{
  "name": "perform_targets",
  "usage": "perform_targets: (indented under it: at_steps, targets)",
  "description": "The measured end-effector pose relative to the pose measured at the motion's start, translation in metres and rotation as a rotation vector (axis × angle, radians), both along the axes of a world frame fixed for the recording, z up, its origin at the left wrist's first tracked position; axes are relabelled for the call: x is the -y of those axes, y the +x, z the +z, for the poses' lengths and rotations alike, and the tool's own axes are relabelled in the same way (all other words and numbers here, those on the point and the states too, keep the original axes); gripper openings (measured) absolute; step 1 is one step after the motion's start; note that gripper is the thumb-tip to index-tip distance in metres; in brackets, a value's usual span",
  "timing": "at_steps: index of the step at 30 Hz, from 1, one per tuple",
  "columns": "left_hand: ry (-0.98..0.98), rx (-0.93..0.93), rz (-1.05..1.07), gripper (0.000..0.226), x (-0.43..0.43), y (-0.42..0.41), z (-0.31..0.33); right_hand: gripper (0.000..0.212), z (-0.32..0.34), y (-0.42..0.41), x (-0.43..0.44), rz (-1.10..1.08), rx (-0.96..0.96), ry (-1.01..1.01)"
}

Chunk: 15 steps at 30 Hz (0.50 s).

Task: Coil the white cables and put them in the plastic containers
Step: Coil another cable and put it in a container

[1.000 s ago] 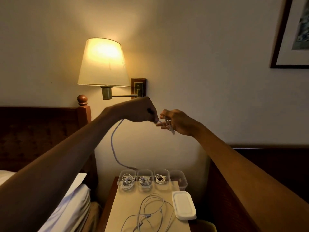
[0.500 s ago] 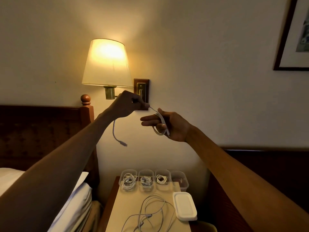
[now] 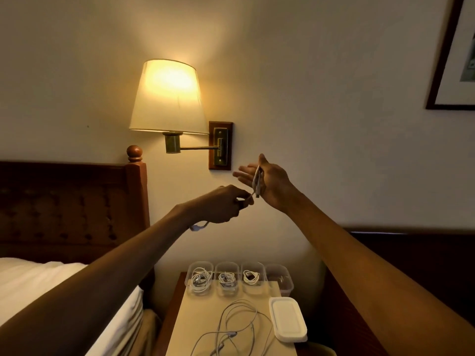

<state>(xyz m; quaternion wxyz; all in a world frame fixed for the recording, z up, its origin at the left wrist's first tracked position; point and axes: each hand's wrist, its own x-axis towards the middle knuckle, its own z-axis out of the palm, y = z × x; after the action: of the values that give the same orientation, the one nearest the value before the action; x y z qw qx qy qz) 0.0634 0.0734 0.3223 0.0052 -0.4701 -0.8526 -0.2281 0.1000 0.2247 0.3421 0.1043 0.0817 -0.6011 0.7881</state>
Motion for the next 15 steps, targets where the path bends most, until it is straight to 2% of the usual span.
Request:
perform_targets:
  at_steps: [3,6,9,15]
  targets:
    - [-0.145,-0.057,-0.016,0.034,-0.002,0.009,0.012,0.056,-0.007,-0.005,0.003,-0.147,-0.003,0.188]
    - [-0.230,-0.128,-0.027,0.029,0.005,0.012,0.028,0.054,-0.014,-0.003,-0.003,-0.185,0.044,0.339]
    - [-0.273,-0.118,-0.077,0.023,0.013,0.012,0.046,0.054,-0.023,0.001,-0.010,-0.187,0.108,0.547]
    - [-0.250,-0.165,-0.180,0.019,0.020,0.014,0.078,0.055,-0.030,0.007,-0.016,0.133,0.233,0.655]
